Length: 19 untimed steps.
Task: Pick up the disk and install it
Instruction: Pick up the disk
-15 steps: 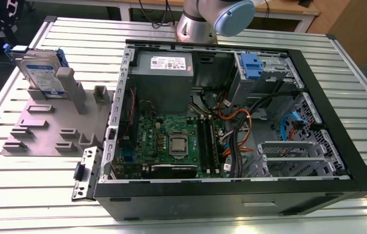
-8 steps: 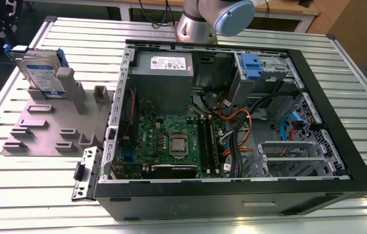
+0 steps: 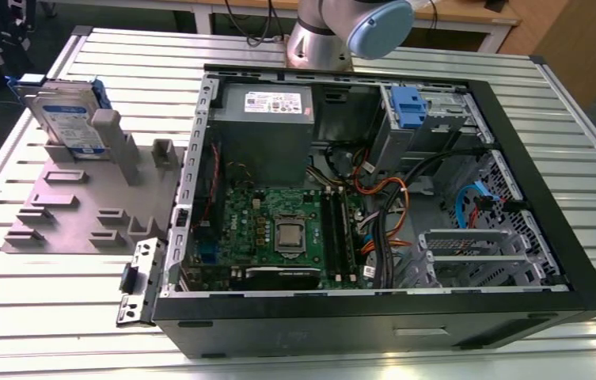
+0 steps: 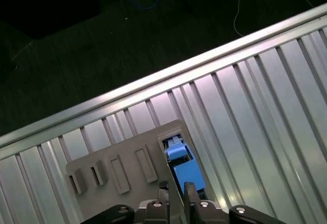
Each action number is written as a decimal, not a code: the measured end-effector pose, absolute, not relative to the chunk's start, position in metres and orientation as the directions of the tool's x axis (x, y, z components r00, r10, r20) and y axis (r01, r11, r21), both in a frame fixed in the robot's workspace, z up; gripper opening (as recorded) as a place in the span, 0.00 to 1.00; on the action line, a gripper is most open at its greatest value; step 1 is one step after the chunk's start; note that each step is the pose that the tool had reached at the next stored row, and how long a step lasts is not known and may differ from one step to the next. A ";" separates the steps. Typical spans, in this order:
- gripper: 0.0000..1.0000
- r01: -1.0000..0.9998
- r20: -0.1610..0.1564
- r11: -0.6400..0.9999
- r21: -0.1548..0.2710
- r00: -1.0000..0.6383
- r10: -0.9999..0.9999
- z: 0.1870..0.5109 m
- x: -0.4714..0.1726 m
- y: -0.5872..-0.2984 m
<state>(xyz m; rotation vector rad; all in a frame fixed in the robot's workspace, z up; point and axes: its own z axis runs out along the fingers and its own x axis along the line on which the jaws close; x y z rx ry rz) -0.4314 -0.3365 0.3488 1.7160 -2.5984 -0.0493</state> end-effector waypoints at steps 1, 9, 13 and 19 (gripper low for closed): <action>0.29 -0.919 0.001 0.391 0.042 -0.391 -0.920 0.349 -0.431 -0.336; 0.47 -0.949 -0.009 0.313 0.038 -0.313 -0.950 0.345 -0.431 -0.337; 0.47 -0.966 -0.009 0.254 0.037 -0.254 -0.967 0.343 -0.431 -0.337; 0.47 -0.970 -0.015 0.242 0.019 -0.242 -0.970 0.340 -0.437 -0.337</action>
